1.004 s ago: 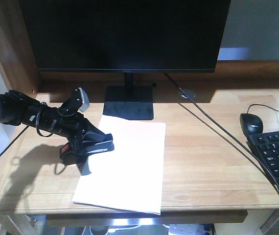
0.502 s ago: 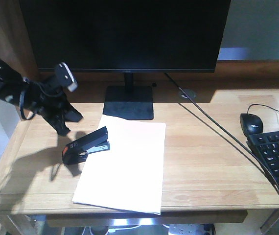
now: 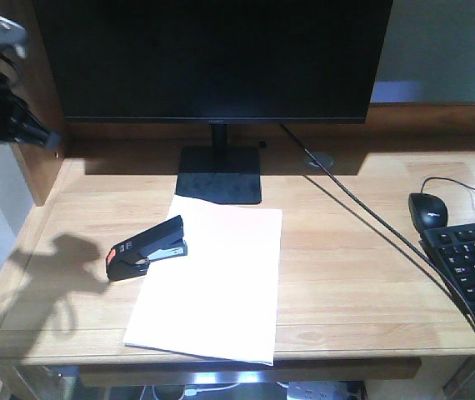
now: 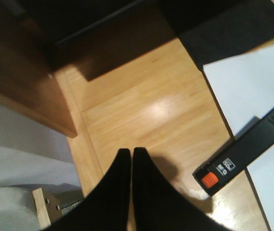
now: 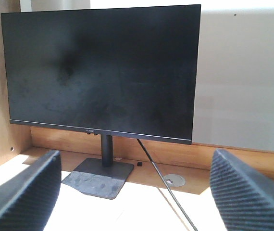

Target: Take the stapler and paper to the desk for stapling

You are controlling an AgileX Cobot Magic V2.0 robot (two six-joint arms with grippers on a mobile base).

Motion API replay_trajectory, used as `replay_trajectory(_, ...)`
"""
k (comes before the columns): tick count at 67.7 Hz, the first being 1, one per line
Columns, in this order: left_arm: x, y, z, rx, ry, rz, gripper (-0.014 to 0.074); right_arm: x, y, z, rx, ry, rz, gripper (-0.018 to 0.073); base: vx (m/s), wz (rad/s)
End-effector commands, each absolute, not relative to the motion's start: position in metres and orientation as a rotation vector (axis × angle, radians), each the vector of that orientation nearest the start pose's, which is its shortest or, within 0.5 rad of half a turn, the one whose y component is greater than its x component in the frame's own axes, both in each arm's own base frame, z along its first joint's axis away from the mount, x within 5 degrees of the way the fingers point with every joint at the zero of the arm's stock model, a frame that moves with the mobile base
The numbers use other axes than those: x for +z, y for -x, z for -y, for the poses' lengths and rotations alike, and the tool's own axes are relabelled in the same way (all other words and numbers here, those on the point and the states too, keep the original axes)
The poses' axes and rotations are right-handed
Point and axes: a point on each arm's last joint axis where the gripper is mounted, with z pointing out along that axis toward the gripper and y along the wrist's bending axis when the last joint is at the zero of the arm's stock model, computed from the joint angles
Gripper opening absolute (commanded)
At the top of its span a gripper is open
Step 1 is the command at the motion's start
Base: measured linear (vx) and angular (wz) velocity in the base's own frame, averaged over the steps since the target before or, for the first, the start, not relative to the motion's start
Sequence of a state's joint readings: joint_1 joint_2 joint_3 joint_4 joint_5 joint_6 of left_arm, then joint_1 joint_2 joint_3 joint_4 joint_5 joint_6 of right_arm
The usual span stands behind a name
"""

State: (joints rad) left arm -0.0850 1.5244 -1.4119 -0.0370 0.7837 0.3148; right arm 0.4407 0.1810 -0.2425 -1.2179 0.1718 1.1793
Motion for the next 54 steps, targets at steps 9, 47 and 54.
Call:
replay_trajectory(9, 0.42, -0.3, 0.024, 0.019, -0.148, -2.116, -0.0006, 0.288, -0.063, -0.016, 0.209, 0.25, -1.437, 0.059, 0.0, 0.0)
replay_trajectory(47, 0.414, -0.159, 0.014, -0.034, -0.108, -1.638, -0.0006, 0.288, -0.063, -0.016, 0.209, 0.25, -1.437, 0.059, 0.0, 0.0)
replay_trajectory(54, 0.391, -0.133, 0.012, -0.034, -0.108, -1.634, -0.0006, 0.288, -0.063, -0.016, 0.209, 0.25, -1.437, 0.059, 0.0, 0.0)
